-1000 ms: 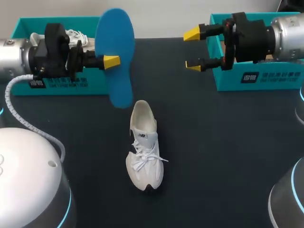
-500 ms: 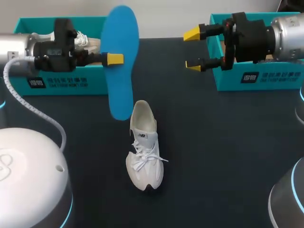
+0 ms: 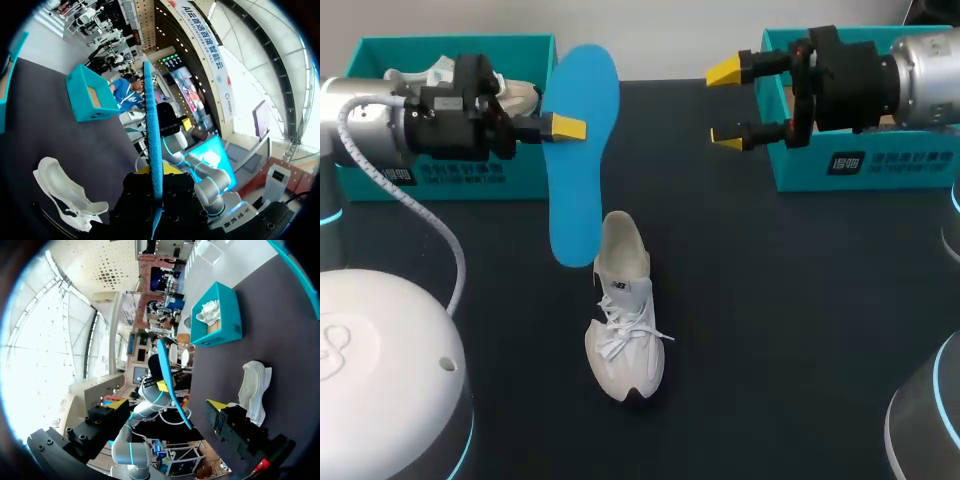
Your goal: Take the shoe out of the shoebox, open the shoe tongue, remove and reinsert the insole, then place the shoe into the shoebox
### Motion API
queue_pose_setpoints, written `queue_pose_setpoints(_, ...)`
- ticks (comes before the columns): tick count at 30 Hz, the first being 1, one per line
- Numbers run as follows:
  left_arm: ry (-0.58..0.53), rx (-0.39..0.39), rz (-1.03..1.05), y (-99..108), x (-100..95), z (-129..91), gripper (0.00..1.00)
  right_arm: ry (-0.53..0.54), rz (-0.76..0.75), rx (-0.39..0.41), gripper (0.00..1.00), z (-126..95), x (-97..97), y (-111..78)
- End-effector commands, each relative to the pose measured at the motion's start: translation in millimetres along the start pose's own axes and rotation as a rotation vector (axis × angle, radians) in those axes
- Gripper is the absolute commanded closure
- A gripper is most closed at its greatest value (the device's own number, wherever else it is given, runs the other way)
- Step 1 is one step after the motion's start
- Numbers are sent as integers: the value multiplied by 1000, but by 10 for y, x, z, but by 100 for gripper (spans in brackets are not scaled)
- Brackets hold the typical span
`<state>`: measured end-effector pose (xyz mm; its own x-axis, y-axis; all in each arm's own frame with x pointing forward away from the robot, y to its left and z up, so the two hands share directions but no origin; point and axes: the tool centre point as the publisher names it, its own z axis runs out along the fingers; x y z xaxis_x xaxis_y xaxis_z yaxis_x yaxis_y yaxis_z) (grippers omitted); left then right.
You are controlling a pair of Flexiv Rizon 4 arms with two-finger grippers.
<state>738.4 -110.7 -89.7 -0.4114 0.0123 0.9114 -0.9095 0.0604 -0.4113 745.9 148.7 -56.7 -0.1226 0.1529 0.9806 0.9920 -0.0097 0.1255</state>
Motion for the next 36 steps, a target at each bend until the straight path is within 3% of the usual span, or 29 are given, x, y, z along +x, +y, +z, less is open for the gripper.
queue_pose_setpoints(1, 212, 49, -691, -14, -88, 25, 100, -2, 2, -1, 0, 17, 2, 0)
queue_pose_setpoints(6, 216, 72, -701, -22, -95, 39, 100, -2, 2, -1, 0, 17, 2, 0)
queue_pose_setpoints(13, 197, 65, -678, -47, -64, 44, 100, -212, -52, -66, 0, 140, 167, -156)
queue_pose_setpoints(36, 102, 48, -550, -12, -132, 63, 100, -743, -36, -29, 0, 658, 783, -305)
